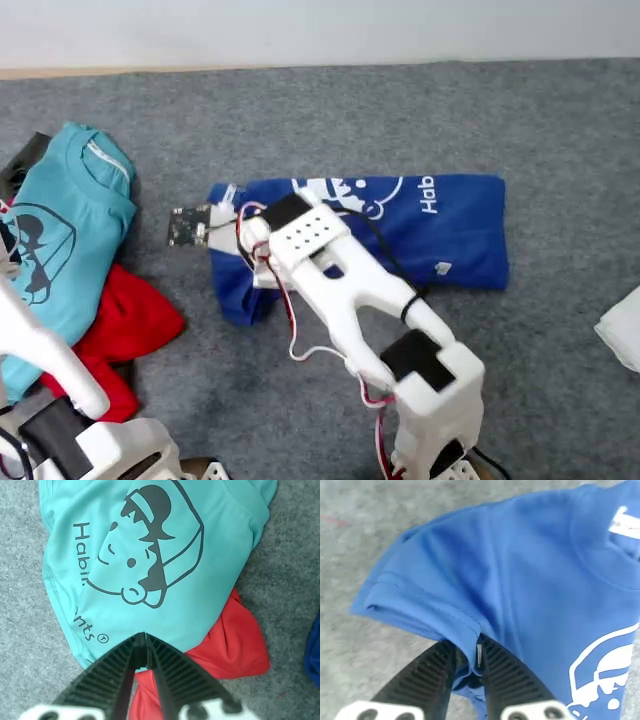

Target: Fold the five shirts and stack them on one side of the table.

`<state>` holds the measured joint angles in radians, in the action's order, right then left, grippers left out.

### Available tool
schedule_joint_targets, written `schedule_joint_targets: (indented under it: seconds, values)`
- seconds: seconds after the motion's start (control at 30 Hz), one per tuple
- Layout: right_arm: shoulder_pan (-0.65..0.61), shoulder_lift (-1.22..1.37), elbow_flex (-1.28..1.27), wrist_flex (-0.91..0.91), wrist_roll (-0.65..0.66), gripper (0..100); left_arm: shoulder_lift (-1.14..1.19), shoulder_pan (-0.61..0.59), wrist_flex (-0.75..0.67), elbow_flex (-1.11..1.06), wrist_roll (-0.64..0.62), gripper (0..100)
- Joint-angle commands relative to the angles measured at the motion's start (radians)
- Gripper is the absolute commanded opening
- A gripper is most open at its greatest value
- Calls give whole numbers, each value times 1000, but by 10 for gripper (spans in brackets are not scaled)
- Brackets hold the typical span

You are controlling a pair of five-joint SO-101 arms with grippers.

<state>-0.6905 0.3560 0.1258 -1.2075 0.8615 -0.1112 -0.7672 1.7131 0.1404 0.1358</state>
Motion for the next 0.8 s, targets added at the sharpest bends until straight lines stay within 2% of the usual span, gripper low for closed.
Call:
schedule_joint_targets:
  seconds: [0.0,0.33,0.77]
  values:
    - [44,39,144,19,-31,11,-43,-5,-18,-13,-2,5]
    - [143,206,377,-44,-32,11,-43,-5,-18,-44,0,5]
    - [226,309,462,-68,-54,11,-43,0,-32,-45,-5,5]
